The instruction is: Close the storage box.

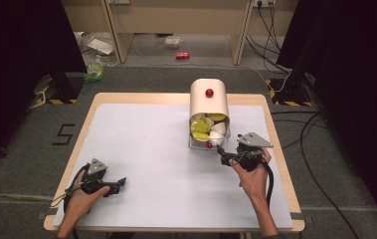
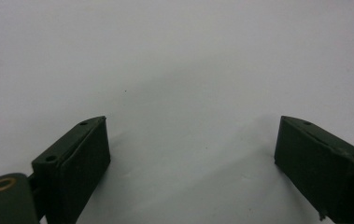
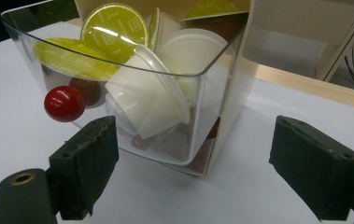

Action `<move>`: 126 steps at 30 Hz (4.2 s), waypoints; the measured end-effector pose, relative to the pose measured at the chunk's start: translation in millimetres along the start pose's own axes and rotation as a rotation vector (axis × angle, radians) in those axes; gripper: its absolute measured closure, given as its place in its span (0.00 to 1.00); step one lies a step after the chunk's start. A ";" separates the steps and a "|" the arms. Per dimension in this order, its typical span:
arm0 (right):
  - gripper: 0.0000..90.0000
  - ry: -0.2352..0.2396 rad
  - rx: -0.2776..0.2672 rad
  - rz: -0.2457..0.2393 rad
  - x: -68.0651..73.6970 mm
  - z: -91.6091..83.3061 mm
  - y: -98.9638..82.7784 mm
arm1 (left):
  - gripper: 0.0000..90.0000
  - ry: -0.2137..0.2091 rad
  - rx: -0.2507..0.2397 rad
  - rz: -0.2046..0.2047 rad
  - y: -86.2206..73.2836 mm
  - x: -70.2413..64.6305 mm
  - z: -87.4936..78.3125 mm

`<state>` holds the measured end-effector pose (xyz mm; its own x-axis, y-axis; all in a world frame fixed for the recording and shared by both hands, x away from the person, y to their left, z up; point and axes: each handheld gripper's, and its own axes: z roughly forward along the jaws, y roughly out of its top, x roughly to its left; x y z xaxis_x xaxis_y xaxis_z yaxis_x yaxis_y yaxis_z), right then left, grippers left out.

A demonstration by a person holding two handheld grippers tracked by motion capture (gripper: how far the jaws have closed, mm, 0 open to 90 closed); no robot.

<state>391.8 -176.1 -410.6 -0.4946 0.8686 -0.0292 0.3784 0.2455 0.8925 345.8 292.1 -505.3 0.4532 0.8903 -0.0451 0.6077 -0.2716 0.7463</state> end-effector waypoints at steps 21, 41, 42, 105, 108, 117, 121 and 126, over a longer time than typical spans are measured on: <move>0.18 -0.015 -0.007 0.020 -4.1 10.1 3.6 | 0.11 0.000 -0.001 0.000 0.0 -0.1 0.1; 0.18 -0.024 -0.012 0.036 -8.7 19.9 5.8 | 0.11 0.000 0.000 0.000 0.0 -0.1 0.1; 0.18 -0.024 -0.012 0.036 -8.7 19.9 5.8 | 0.11 0.000 0.000 0.000 0.0 -0.1 0.1; 0.23 -0.057 -0.024 0.071 -13.6 25.2 9.4 | 0.11 0.000 0.001 0.001 -0.1 0.1 -0.2; 0.22 -0.059 -0.022 0.066 -14.4 22.4 8.9 | 0.11 -0.001 0.001 0.000 -0.1 0.0 -0.2; 0.21 -0.061 -0.022 0.085 -21.9 11.9 4.3 | 0.11 0.000 0.000 0.000 -0.1 0.0 -0.1; 0.21 -0.061 -0.026 0.087 -23.1 8.3 4.1 | 0.11 0.000 0.001 0.001 -0.1 0.0 -0.2; 0.21 -0.057 -0.027 0.084 -22.9 2.7 4.2 | 0.11 0.000 0.001 0.001 -0.1 0.1 -0.2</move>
<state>406.9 -193.8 -407.4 -0.4159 0.9091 0.0216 0.3951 0.1593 0.9047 345.7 292.3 -505.2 0.4540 0.8899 -0.0447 0.6080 -0.2727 0.7456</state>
